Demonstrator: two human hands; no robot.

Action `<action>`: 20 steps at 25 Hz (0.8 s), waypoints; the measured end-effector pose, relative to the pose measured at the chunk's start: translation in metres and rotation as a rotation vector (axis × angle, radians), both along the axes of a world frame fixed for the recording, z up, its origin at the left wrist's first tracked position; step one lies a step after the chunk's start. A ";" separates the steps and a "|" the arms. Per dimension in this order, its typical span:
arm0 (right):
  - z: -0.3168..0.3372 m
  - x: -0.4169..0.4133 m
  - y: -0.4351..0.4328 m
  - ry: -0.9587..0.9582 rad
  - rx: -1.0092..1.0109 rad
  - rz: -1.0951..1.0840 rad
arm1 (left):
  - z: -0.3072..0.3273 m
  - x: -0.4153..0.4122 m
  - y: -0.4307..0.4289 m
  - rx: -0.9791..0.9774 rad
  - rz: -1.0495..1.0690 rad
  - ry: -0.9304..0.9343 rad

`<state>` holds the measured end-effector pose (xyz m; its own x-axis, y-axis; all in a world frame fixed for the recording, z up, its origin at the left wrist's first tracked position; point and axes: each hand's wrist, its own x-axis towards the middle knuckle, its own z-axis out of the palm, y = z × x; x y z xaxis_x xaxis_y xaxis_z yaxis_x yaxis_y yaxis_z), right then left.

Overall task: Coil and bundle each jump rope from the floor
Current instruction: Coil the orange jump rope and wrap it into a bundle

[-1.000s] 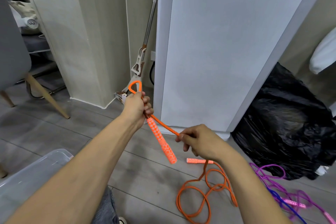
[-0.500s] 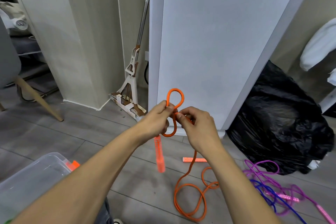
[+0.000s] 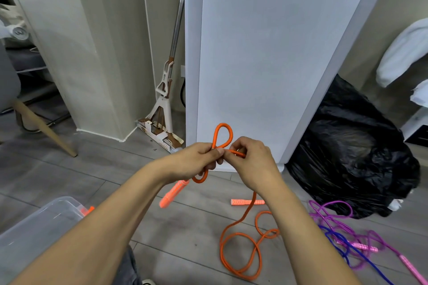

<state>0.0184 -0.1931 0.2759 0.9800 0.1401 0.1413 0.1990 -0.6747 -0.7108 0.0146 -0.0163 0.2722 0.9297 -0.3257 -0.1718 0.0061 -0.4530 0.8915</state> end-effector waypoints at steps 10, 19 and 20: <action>-0.006 0.026 -0.069 0.125 -0.193 -0.076 | -0.002 0.020 0.024 -0.324 0.503 -0.039; -0.002 0.017 -0.024 -0.025 0.101 -0.131 | -0.003 0.014 0.000 -0.484 0.574 0.052; -0.003 0.013 -0.015 -0.025 0.106 -0.086 | -0.004 0.014 -0.002 -0.487 0.573 0.059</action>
